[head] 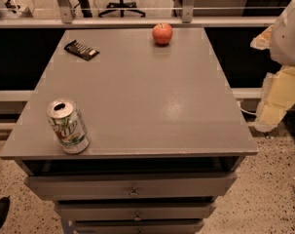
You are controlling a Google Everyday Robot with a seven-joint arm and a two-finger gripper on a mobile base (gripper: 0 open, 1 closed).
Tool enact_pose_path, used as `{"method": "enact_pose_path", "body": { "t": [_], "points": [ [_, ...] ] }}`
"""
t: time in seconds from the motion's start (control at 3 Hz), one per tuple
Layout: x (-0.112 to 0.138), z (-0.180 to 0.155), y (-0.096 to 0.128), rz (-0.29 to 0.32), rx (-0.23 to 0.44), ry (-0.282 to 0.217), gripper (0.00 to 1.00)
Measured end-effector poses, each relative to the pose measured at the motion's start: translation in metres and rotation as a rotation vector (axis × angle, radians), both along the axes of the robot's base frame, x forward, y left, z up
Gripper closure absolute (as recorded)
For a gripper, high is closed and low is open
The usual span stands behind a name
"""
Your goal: Move apple near rxbar chocolate
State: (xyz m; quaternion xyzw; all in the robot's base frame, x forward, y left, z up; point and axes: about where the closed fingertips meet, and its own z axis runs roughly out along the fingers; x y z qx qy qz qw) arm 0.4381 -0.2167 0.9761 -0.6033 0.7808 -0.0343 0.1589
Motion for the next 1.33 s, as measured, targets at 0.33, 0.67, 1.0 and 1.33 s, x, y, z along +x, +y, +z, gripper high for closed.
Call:
{"method": "enact_pose_path", "body": {
  "t": [0.33, 0.67, 1.0, 1.33],
  "points": [
    [0.000, 0.000, 0.000, 0.000, 0.000, 0.000, 0.00],
    [0.019, -0.006, -0.002, 0.003, 0.021, -0.042, 0.00],
    [0.067, -0.015, 0.002, 0.000, 0.095, -0.122, 0.00],
    [0.136, -0.017, 0.018, -0.009, 0.217, -0.226, 0.00]
  ]
}}
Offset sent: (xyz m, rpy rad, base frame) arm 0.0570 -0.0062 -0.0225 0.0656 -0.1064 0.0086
